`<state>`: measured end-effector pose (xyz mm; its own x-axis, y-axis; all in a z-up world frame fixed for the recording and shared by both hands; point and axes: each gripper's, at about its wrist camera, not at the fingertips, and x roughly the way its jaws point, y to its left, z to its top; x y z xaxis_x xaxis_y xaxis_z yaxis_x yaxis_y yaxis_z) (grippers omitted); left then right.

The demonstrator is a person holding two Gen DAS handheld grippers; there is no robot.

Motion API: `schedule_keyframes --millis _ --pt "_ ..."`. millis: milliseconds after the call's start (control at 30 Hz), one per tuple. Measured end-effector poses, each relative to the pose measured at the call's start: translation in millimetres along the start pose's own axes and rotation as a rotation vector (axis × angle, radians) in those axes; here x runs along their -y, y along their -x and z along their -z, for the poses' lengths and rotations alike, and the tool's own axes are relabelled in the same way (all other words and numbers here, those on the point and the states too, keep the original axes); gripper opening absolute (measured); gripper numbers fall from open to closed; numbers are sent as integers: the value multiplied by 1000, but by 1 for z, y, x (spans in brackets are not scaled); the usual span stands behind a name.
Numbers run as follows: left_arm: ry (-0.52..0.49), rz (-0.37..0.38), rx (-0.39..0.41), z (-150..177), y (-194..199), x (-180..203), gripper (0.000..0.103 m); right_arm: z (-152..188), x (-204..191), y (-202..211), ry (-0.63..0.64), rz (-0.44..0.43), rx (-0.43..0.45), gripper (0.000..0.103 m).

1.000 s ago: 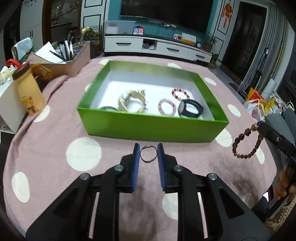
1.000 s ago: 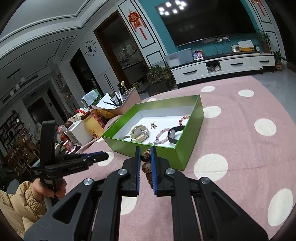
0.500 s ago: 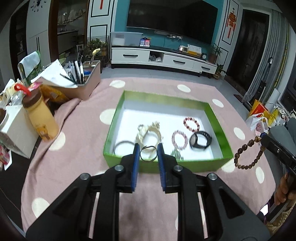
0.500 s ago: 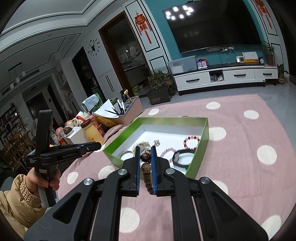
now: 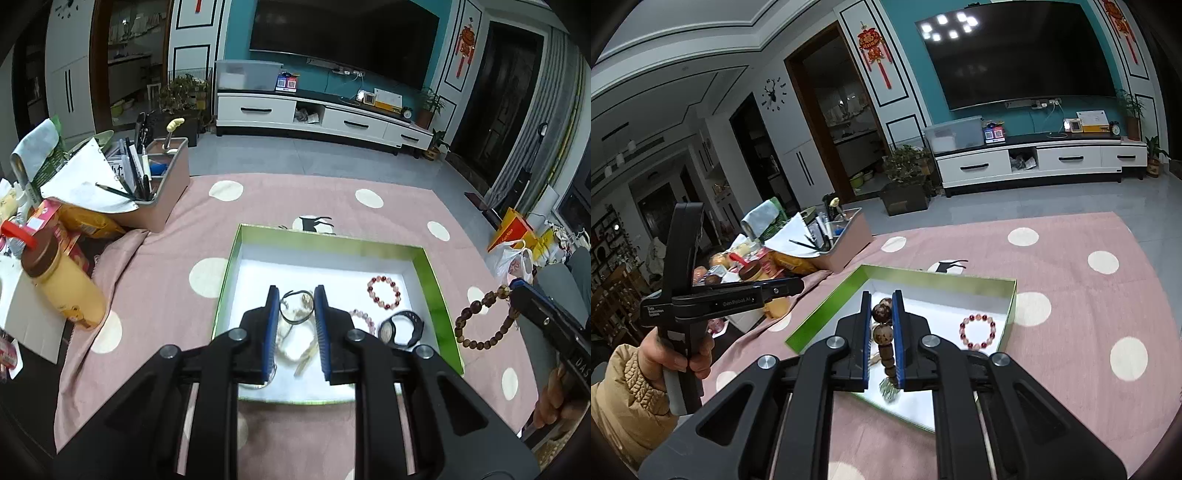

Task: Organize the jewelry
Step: 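Carry the dark ring and wooden bead bracelet over the box and lower them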

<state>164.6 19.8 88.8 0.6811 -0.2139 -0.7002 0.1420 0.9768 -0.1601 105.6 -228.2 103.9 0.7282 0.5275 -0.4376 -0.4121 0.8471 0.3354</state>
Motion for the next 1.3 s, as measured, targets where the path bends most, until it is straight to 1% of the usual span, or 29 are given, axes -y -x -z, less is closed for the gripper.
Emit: schedule_keyframes --millis 233,567,867,1300 --pt "30 10 -48 -23 -28 -7 19 -14 3 -27 -4 26 -34 10" --pt "47 -14 -94 -30 -59 -15 19 -23 9 -60 -22 63 -92 10" --pt "41 -51 -146 -25 -90 -21 19 -17 16 -89 -25 98 -151 10" --pt "30 -77 -186 -16 -118 -27 19 -7 22 -122 -29 121 -222 10"
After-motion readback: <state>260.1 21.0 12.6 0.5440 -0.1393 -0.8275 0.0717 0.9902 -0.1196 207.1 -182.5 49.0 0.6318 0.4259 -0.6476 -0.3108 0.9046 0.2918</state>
